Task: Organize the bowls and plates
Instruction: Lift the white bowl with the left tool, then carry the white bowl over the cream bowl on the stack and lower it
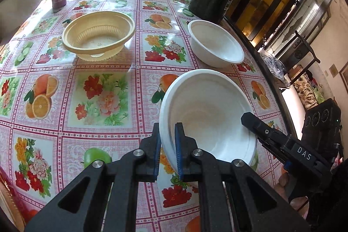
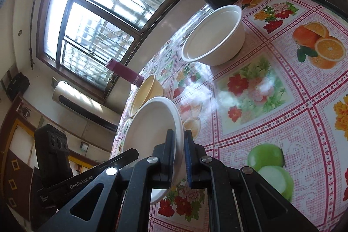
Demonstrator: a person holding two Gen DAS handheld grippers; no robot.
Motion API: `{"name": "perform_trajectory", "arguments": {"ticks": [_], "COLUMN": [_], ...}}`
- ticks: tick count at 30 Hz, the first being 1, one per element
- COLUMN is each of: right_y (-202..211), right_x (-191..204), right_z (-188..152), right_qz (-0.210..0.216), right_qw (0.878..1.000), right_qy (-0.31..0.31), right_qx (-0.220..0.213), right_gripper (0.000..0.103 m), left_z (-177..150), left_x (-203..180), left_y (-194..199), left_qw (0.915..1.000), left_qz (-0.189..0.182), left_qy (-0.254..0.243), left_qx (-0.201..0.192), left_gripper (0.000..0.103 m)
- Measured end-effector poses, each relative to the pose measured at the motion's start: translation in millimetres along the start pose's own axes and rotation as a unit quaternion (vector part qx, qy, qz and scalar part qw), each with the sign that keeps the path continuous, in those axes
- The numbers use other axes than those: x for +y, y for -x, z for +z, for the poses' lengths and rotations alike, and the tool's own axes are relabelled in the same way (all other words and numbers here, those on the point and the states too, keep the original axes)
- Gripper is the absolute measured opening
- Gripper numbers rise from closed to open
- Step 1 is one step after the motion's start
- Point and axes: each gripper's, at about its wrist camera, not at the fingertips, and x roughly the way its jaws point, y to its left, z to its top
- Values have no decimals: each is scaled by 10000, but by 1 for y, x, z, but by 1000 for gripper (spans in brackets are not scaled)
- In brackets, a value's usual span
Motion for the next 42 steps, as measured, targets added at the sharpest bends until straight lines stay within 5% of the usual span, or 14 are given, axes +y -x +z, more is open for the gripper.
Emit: {"name": "perform_trajectory", "arguments": {"ticks": [20,34,42], "right_y": [-34,-89,-112], "right_x": [149,238,263], "right_z": [-59,-142,-177], "right_qz": [881,1380,1426], "right_qw": [9889,9633,9527], "right_qy": [1078,1784,2001], "right_qx": [527,1454,1791], "right_gripper": [9,9,9], "left_z": [-45,-107,-132], "left_x": [103,188,216], "left_y": [122,192,208], "left_qw": [9910,9731,9667], "left_qz": [623,1440,1602], "left_qy": [662,1297,1551], "left_qx": [-980,-1247,-1258], "left_gripper": [10,10,10]}}
